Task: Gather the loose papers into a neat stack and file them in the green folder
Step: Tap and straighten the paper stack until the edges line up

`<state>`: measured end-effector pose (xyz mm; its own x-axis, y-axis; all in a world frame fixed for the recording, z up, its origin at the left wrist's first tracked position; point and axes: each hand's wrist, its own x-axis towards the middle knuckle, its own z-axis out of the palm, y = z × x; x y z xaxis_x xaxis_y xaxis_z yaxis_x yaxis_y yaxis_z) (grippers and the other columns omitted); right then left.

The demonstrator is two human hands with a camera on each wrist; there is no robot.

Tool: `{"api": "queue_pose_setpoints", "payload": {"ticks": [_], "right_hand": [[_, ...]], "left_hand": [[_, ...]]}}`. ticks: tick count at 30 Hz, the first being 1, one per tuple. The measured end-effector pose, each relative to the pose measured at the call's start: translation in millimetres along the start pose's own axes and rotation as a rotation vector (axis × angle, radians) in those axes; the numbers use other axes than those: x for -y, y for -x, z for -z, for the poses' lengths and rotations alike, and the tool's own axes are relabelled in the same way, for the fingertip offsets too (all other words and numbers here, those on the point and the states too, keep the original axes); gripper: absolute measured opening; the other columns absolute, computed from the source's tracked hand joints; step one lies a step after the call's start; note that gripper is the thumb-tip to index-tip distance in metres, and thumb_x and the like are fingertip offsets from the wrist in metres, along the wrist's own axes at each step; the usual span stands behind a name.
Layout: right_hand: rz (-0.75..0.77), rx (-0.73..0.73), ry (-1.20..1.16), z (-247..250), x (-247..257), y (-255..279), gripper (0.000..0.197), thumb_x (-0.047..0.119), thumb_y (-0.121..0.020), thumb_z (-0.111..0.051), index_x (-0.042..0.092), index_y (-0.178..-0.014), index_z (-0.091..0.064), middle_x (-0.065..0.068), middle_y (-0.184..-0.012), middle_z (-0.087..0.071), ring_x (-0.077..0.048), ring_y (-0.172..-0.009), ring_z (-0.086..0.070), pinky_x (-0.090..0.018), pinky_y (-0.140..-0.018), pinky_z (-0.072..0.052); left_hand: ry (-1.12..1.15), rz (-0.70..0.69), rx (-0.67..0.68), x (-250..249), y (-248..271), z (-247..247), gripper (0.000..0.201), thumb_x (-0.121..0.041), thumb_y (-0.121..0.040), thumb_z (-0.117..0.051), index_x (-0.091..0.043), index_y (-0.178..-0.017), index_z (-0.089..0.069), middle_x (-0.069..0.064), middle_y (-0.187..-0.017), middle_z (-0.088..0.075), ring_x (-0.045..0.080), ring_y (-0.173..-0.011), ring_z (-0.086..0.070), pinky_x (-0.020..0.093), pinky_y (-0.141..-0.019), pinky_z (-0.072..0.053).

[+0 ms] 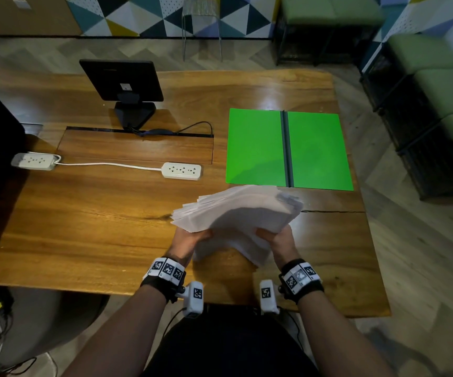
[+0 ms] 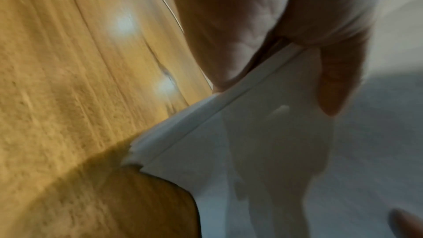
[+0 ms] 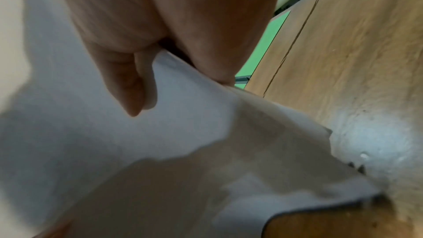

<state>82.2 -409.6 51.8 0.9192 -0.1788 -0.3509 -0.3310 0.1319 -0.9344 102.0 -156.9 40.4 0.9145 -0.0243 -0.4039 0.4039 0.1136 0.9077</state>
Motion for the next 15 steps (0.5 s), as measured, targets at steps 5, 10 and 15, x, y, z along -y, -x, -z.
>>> {"api": "queue_pose_setpoints", "payload": {"ticks": [5, 10, 15], "right_hand": [[0.054, -0.07, -0.009, 5.6, 6.1, -9.5, 0.037, -0.003, -0.083, -0.078, 0.005, -0.118, -0.068, -0.009, -0.11, -0.075, -0.017, -0.099, -0.073, -0.032, -0.085, -0.062], [-0.012, -0.038, 0.058, 16.1, -4.1, -20.5, 0.051, -0.004, -0.081, -0.078, 0.004, -0.129, -0.063, -0.009, -0.113, -0.074, -0.023, -0.106, -0.068, -0.029, -0.081, -0.058], [-0.046, 0.002, 0.063, 8.3, -15.2, -18.6, 0.061, 0.0, -0.078, -0.08, 0.004, -0.134, -0.057, -0.009, -0.117, -0.07, -0.021, -0.109, -0.064, -0.032, -0.086, -0.054]], "left_hand": [[-0.048, -0.017, -0.015, -9.1, -2.1, -4.2, 0.046, 0.005, -0.08, -0.083, -0.026, -0.112, -0.073, -0.014, -0.107, -0.081, 0.006, -0.106, -0.074, 0.036, -0.102, -0.055], [-0.096, -0.017, 0.009, -17.2, -1.7, -5.9, 0.051, -0.033, -0.06, -0.091, -0.025, -0.108, -0.077, -0.002, -0.111, -0.081, 0.026, -0.115, -0.072, 0.045, -0.106, -0.054], [-0.073, -0.021, -0.005, -18.0, -3.2, -20.8, 0.044, 0.004, -0.083, -0.08, -0.027, -0.113, -0.07, -0.003, -0.114, -0.077, 0.019, -0.113, -0.071, 0.038, -0.105, -0.055]]}}
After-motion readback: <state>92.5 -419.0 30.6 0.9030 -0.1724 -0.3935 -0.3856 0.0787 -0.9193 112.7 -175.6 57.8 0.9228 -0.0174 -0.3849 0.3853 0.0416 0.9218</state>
